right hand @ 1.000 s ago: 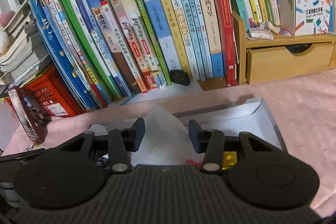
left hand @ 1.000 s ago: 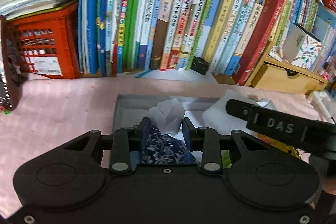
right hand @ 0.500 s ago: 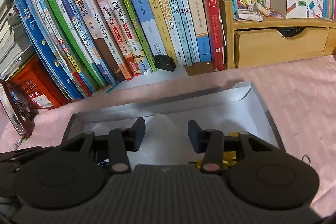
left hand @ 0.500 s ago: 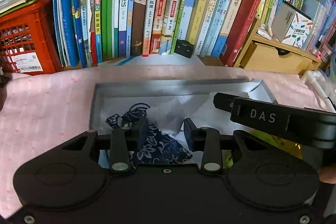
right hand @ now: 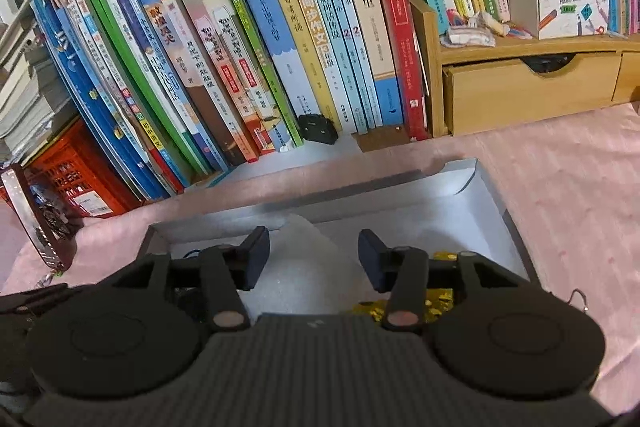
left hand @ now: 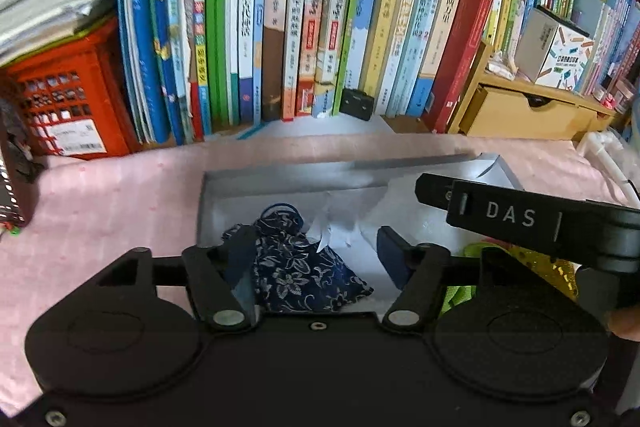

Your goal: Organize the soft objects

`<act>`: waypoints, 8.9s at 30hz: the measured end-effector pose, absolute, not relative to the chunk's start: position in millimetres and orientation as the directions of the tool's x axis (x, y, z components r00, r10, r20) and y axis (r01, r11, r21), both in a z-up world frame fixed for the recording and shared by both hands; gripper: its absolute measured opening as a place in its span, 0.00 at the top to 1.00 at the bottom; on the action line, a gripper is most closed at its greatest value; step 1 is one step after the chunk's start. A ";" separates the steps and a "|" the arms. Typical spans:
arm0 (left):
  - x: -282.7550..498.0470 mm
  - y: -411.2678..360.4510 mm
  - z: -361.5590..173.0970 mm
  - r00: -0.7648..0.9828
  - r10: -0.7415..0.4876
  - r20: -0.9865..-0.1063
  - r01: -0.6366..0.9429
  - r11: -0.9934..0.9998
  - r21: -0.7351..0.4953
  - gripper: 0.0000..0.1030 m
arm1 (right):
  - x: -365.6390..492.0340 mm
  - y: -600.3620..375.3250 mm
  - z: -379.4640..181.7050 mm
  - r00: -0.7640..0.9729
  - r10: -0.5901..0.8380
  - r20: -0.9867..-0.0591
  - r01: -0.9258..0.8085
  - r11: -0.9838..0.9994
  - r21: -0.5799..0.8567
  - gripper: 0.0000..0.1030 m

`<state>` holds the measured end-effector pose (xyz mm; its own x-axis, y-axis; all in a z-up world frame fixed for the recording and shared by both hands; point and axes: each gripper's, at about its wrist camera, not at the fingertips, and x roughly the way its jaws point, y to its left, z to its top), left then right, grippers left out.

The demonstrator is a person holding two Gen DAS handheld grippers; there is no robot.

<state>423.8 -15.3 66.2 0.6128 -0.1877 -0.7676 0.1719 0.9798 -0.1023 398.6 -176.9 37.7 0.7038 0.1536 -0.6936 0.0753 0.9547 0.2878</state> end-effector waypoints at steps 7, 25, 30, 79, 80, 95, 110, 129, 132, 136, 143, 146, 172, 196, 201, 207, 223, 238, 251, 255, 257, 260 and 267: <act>408.7 -13.4 87.5 0.640 -0.171 -0.749 0.158 0.983 -0.089 0.26 | 383.8 -181.3 59.0 0.734 0.147 -0.663 0.064 0.957 0.284 0.31; 368.2 -13.7 110.4 0.662 -0.166 -0.731 0.158 0.984 -0.080 0.19 | 346.4 -188.2 86.4 0.772 0.127 -0.622 0.032 0.971 0.239 0.19; 353.1 -11.9 115.4 0.675 -0.168 -0.718 0.150 0.985 -0.089 0.17 | 332.8 -191.5 92.7 0.782 0.126 -0.610 0.019 0.974 0.226 0.16; 194.8 0.4 140.2 0.763 -0.221 -0.607 0.203 0.974 -0.100 0.09 | 163.6 -212.2 137.9 0.913 0.180 -0.365 -0.131 0.979 0.154 0.00; 191.2 1.1 140.1 0.765 -0.224 -0.603 0.205 0.973 -0.101 0.09 | 160.6 -211.8 137.5 0.915 0.180 -0.361 -0.133 0.980 0.151 0.00; 110.6 5.4 133.9 0.832 -0.262 -0.489 0.268 0.962 -0.059 0.06 | 93.0 -206.5 126.1 0.958 0.140 -0.251 -0.127 0.990 0.068 0.00; 40.8 9.2 100.8 0.856 -0.237 -0.460 0.239 0.969 -0.054 0.05 | 22.2 -197.7 93.0 0.989 0.032 -0.141 -0.030 0.999 0.015 0.00; 15.0 19.4 42.7 0.812 -0.124 -0.570 0.086 0.992 -0.094 0.05 | -8.2 -187.4 35.3 0.964 0.003 -0.267 0.002 1.000 0.019 0.00; 15.1 17.9 39.0 0.803 -0.125 -0.582 0.088 0.992 -0.092 0.05 | -10.2 -186.9 32.2 0.962 -0.004 -0.273 0.008 1.000 0.015 0.00; 15.9 15.0 33.3 0.793 -0.114 -0.599 0.085 0.993 -0.077 0.05 | -11.8 -185.5 27.7 0.960 -0.015 -0.280 0.020 1.000 0.015 0.00; 18.6 11.7 16.4 0.779 -0.112 -0.617 0.079 0.994 -0.081 0.05 | -10.6 -179.6 7.7 0.944 -0.010 -0.329 0.009 1.000 -0.005 0.00; 19.8 9.5 11.1 0.777 -0.111 -0.620 0.083 0.994 -0.074 0.05 | -9.2 -177.9 -0.3 0.935 -0.008 -0.353 0.004 1.000 -0.012 0.00; 27.2 -4.7 -1.6 0.795 -0.074 -0.603 0.104 0.994 0.015 0.00 | 4.3 -181.6 -34.4 0.903 -0.015 -0.429 0.019 1.000 0.005 0.00; 28.3 -5.0 -1.6 0.790 -0.075 -0.608 0.104 0.995 0.011 0.00 | 10.6 -183.6 -30.1 0.883 0.005 -0.469 -0.003 1.000 0.005 0.00; 28.5 -5.3 -1.7 0.790 -0.075 -0.608 0.103 0.995 0.011 0.00 | 11.0 -183.5 -30.1 0.882 0.005 -0.471 -0.003 1.000 0.005 0.00; 28.6 -5.4 -1.5 0.790 -0.075 -0.608 0.103 0.995 0.011 0.00 | 11.2 -183.2 -30.2 0.882 0.004 -0.472 -0.003 1.000 0.005 0.00; 29.6 -6.1 -2.2 0.786 -0.069 -0.614 0.101 0.995 0.019 0.00 | 11.3 -183.7 -29.6 0.880 0.005 -0.474 -0.003 1.000 0.004 0.00; 29.5 -5.6 -2.2 0.787 -0.069 -0.614 0.102 0.995 0.018 0.00 | 11.3 -183.9 -30.8 0.879 0.006 -0.476 -0.004 1.000 0.004 0.00; 29.1 -5.8 -2.7 0.787 -0.069 -0.612 0.101 0.995 0.018 0.00 | 11.6 -184.1 -30.2 0.879 0.006 -0.477 -0.005 1.000 0.004 0.00; 29.2 -5.8 -2.9 0.788 -0.069 -0.612 0.101 0.995 0.017 0.00 | 11.3 -184.2 -30.5 0.879 0.007 -0.477 -0.005 1.000 0.004 0.00; 29.3 -5.4 -3.0 0.788 -0.070 -0.612 0.101 0.995 0.017 0.00 | 11.5 -184.2 -30.1 0.879 0.007 -0.477 -0.005 1.000 0.004 0.00; 29.2 -5.8 -2.3 0.790 -0.071 -0.609 0.102 0.995 0.016 0.00 | 11.3 -184.2 -30.3 0.879 0.007 -0.478 -0.005 1.000 0.004 0.00; 29.3 -5.9 -1.3 0.790 -0.072 -0.610 0.103 0.994 0.017 0.00 | 11.5 -183.7 -31.6 0.877 0.009 -0.481 -0.008 1.000 0.004 0.00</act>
<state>29.3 -5.9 -1.3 0.7895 -0.0720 -0.6095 0.1035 0.9945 0.0165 11.5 -183.7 -31.6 0.8768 0.0087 -0.4807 -0.0077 1.0000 0.0041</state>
